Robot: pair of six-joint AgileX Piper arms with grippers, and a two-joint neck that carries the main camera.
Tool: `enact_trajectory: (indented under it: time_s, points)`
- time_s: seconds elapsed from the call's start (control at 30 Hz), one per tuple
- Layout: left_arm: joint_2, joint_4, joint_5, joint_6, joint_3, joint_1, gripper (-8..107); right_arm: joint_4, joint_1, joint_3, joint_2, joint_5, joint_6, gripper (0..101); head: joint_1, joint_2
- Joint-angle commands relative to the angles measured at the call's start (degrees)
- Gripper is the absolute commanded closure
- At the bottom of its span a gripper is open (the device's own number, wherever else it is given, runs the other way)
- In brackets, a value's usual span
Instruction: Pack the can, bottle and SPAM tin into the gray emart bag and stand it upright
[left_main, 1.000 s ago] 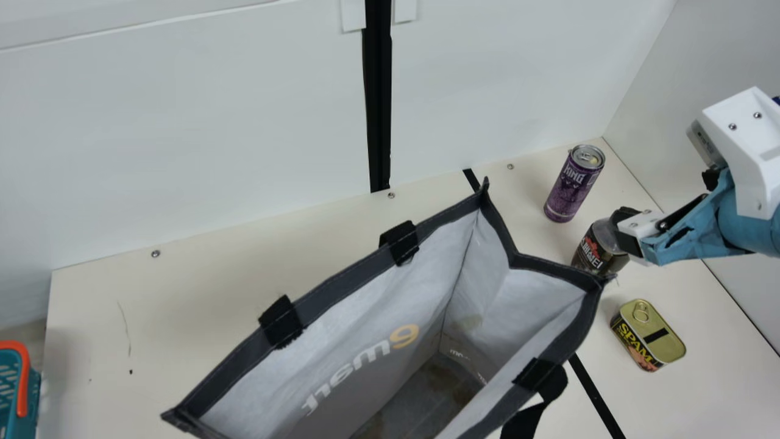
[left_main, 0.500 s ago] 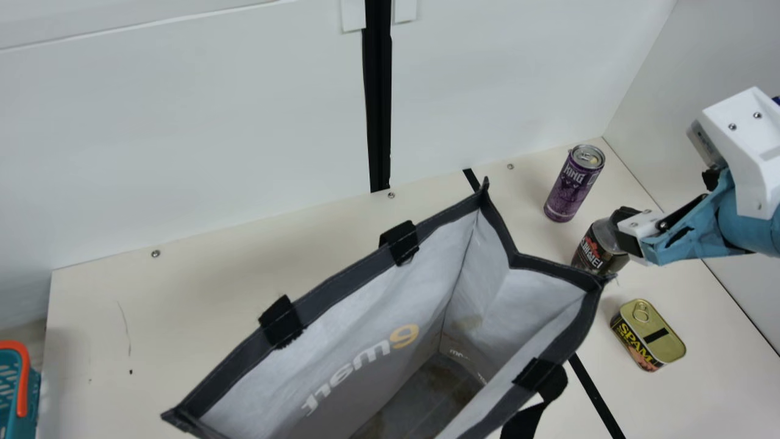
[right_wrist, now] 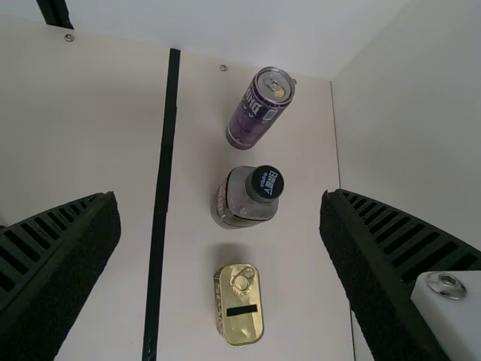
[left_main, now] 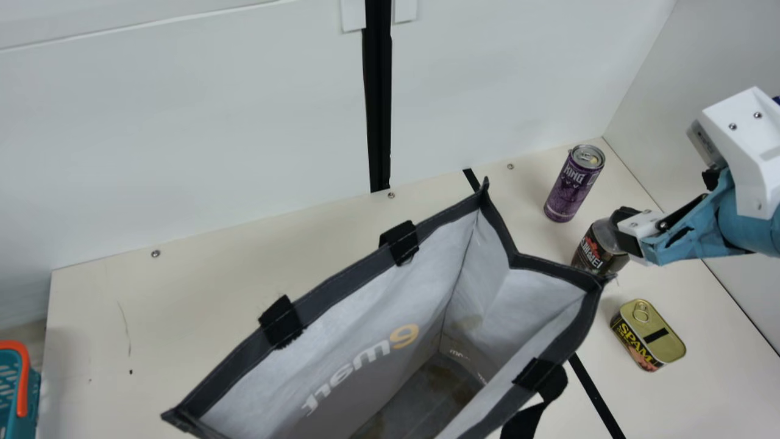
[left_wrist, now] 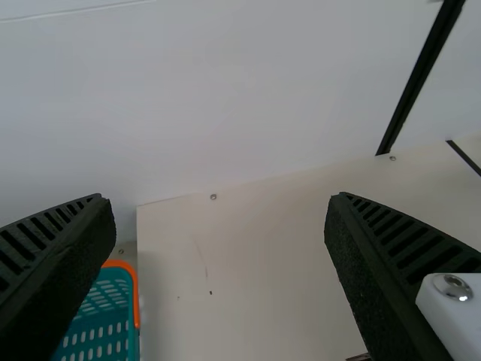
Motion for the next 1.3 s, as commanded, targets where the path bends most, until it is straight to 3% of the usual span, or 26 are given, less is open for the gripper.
enact_trajectory:
  time_s: [0.0, 0.6, 1.0, 1.27]
  points:
    - [0.8, -2.4, 0.0, 2.4, -1.3, 0.1, 9, 0.0, 0.0, 0.0, 0.0, 0.0, 0.0, 6, -1.3, -0.1]
    - [8.1, -16.2, 3.2, 15.6, -11.9, 0.1, 9, 0.0, 0.0, 0.0, 0.0, 0.0, 0.0, 6, -1.3, -0.1]
    - [12.4, -21.3, 7.3, 19.8, -19.3, -3.8, 9, 0.0, 0.0, 0.0, 0.0, 0.0, 0.0, 6, -1.3, -0.1]
    - [14.2, -21.4, 7.3, 20.8, -20.5, -9.3, 9, 0.0, 0.0, 0.0, 0.0, 0.0, 0.0, 6, -1.3, -0.1]
